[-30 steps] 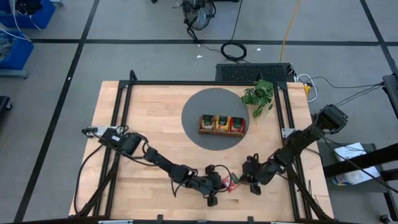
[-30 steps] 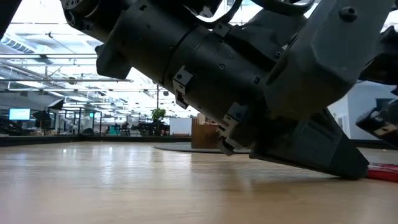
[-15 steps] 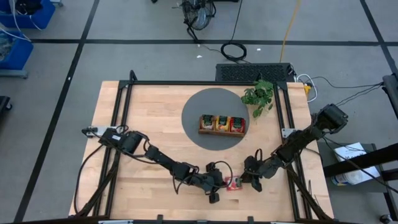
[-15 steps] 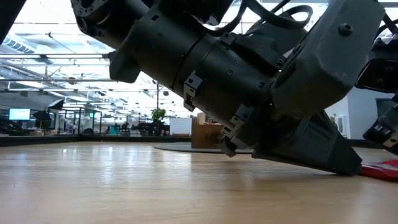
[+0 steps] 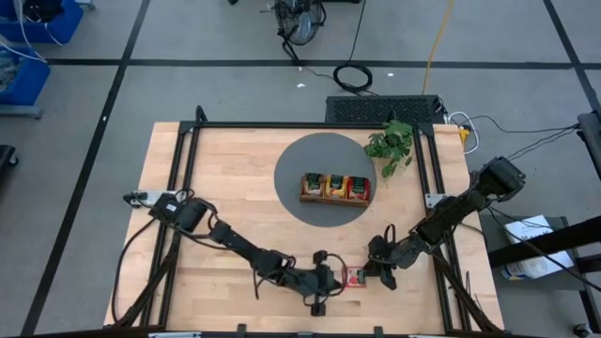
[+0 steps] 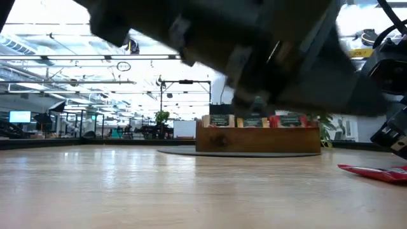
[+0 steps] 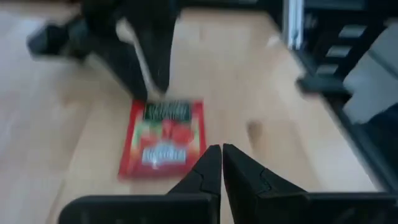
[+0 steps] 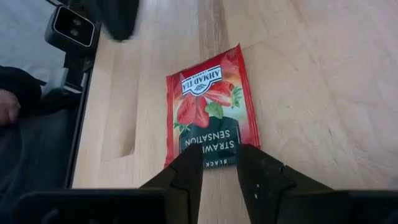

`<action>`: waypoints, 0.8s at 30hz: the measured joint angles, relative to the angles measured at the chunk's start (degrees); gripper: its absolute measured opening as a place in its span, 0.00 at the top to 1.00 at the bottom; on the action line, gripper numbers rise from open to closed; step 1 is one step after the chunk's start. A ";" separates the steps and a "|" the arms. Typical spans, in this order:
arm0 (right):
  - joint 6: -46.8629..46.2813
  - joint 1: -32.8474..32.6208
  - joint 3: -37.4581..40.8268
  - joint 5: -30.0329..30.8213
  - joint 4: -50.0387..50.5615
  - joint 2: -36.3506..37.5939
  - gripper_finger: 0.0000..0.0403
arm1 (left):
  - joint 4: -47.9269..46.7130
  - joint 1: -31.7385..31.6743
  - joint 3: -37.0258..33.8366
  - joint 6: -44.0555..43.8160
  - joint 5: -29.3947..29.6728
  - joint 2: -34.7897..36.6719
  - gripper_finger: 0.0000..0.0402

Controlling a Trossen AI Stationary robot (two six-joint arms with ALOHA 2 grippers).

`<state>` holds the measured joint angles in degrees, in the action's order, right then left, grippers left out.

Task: Pick & Place Tea
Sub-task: Put the red tea bag into the right section of the wooden organizer

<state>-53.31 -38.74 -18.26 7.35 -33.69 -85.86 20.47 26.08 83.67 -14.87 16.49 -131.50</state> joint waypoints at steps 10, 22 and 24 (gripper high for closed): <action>1.09 -0.37 0.13 -0.04 2.01 1.21 0.79 | 5.19 -3.57 0.11 0.65 -6.44 -2.89 0.98; 1.17 -0.37 0.22 -0.18 3.88 4.00 0.79 | 5.26 -4.59 0.22 -3.40 -7.59 -5.80 0.98; 1.56 -0.37 0.16 -0.17 3.38 5.72 0.79 | 4.93 -4.65 0.22 -3.63 -7.69 -5.80 0.99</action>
<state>-51.75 -39.11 -18.11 7.18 -30.32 -80.15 25.40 21.43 83.90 -18.50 8.80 -137.29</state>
